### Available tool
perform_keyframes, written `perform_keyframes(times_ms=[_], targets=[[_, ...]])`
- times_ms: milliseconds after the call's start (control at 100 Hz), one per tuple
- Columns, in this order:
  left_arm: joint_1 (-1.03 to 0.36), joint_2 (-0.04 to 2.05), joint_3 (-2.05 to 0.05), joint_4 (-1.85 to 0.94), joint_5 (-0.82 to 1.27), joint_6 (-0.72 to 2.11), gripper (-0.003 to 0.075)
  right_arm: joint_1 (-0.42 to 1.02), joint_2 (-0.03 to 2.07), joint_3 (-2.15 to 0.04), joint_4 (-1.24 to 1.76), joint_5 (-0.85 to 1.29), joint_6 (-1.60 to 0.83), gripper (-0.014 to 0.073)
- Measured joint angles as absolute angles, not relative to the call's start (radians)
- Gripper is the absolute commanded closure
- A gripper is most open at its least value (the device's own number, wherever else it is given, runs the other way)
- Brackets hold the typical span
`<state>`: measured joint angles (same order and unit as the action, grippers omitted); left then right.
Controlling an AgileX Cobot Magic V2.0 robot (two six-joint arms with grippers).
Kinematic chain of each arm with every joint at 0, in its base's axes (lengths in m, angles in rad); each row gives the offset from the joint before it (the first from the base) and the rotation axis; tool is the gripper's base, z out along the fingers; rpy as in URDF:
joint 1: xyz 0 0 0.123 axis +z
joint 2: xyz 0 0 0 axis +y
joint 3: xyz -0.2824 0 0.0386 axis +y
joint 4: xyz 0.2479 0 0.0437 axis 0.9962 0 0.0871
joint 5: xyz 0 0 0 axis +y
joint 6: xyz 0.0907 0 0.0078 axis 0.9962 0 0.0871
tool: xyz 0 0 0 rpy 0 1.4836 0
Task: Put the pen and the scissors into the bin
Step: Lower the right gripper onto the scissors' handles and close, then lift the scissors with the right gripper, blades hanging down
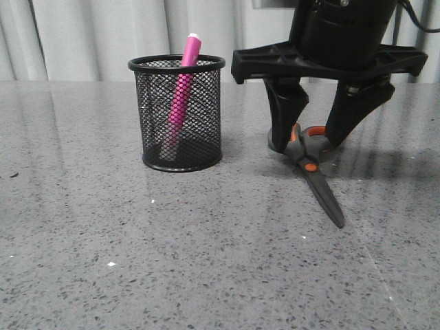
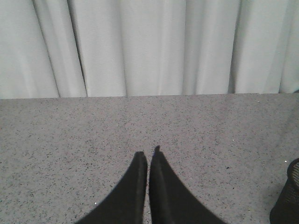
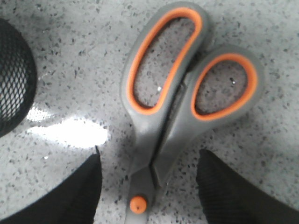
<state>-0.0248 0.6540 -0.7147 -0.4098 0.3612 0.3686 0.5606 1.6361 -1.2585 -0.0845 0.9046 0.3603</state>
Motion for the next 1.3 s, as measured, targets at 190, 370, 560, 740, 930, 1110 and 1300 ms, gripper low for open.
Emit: perform_keyframes(times_ms=[190, 370, 560, 740, 930, 1110, 1300], targets=[[-0.025, 0.654, -0.715, -0.41, 0.36, 0.369, 0.0742, 0.561, 1.677, -1.258, -0.081, 0.898, 0.369, 0.0195], [-0.025, 0.654, -0.715, -0.41, 0.36, 0.369, 0.0742, 0.561, 1.687, -1.265, -0.085, 0.891, 0.387, 0.0195], [-0.025, 0.654, -0.715, -0.41, 0.357, 0.369, 0.0742, 0.561, 1.689, -1.265, -0.097, 0.878, 0.404, 0.0277], [-0.025, 0.654, -0.715, -0.41, 0.356, 0.369, 0.0742, 0.561, 1.691, -1.267, -0.11, 0.868, 0.407, 0.0498], [-0.025, 0.654, -0.715, -0.41, 0.349, 0.369, 0.0742, 0.562, 1.691, -1.267, -0.144, 0.87, 0.407, 0.0669], [-0.025, 0.654, -0.715, -0.41, 0.33, 0.369, 0.0742, 0.562, 1.674, -1.267, -0.185, 0.875, 0.407, 0.0669], [-0.025, 0.654, -0.715, -0.41, 0.328, 0.369, 0.0742, 0.562, 1.517, -1.222, -0.216, 0.789, 0.409, 0.0669]])
